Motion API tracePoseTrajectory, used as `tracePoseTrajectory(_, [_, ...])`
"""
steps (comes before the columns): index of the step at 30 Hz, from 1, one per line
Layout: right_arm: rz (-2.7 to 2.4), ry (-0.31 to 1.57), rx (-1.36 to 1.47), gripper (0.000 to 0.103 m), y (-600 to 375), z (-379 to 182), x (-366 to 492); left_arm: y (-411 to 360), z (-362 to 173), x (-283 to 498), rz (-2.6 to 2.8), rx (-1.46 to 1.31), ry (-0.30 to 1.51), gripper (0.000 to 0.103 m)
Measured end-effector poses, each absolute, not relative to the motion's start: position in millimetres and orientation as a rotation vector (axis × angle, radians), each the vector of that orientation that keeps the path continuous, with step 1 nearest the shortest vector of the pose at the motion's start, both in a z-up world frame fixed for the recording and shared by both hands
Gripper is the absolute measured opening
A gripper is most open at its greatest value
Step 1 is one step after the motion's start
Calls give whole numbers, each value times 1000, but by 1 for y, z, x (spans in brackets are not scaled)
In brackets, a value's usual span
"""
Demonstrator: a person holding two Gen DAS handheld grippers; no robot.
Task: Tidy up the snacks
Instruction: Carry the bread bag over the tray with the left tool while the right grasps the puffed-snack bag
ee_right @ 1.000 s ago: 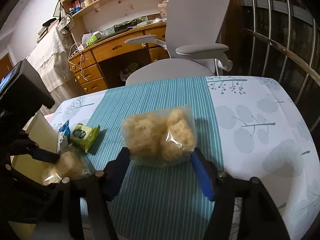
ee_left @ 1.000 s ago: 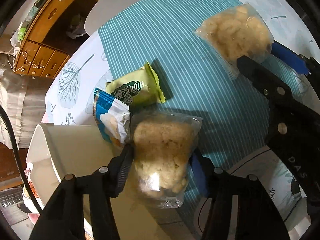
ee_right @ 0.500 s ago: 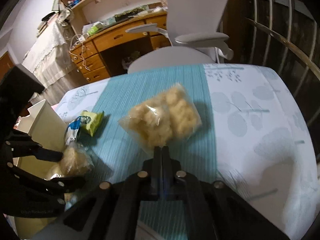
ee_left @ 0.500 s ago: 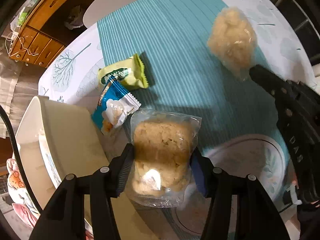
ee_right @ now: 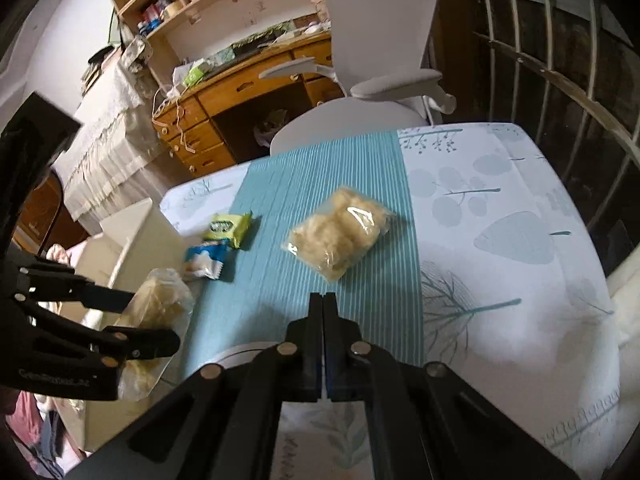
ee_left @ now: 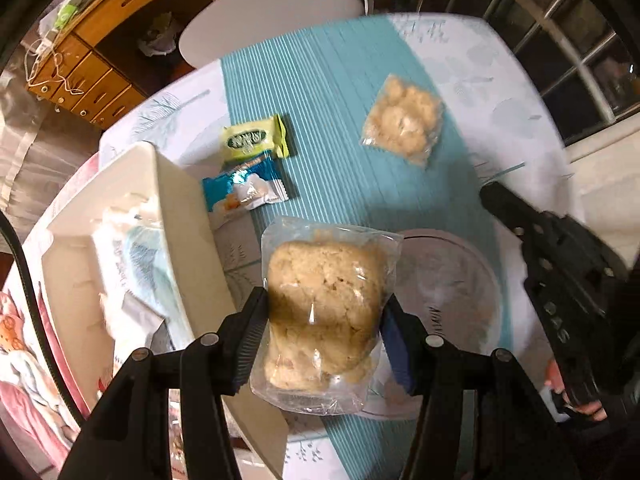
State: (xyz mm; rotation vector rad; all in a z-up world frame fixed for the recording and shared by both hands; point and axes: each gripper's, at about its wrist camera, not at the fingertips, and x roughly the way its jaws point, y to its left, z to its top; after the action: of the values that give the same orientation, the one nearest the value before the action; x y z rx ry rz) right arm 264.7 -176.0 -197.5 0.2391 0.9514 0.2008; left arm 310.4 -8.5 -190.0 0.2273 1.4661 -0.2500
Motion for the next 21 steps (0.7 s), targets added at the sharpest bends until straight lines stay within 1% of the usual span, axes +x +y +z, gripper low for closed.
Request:
tracePoseTrajectory(4, [179, 980, 324, 0, -184, -188, 269, 4, -153, 292, -262, 172, 1400, 54])
tracePoseTrajectory(8, [182, 1010, 496, 1, -199, -185, 284, 25, -129, 281, -249, 110, 1354, 54])
tracePoseTrajectory(10, [156, 1019, 557, 4, -204, -185, 293, 44, -120, 274, -235, 72, 1335, 54])
tracePoseTrajectory(11, [144, 1033, 587, 12, -205, -186, 299, 53, -117, 273, -228, 55, 1325, 54])
tracePoseTrajectory(12, [140, 1040, 600, 27, -205, -187, 302, 62, -116, 270, -221, 39, 1317, 54])
tracePoseTrajectory(13, [139, 1043, 603, 37, -202, -188, 306, 74, -115, 269, -204, 24, 1311, 54])
tracePoseTrajectory(14, [128, 1043, 580, 53, -197, -190, 310, 80, -114, 267, -189, 17, 1312, 54])
tracePoseTrajectory(15, [109, 1046, 558, 59, -192, -192, 312, 92, -117, 266, -170, 7, 1316, 54])
tracePoseTrajectory(17, [79, 1067, 542, 60, -183, -201, 320, 111, -123, 266, -137, -17, 1325, 54])
tracePoseTrajectory(20, [23, 1085, 492, 66, -169, -217, 334, 144, -133, 263, -92, -53, 1342, 54])
tracePoseTrajectory(21, [-4, 1087, 459, 66, -164, -223, 339, 153, -135, 261, -81, -59, 1345, 54])
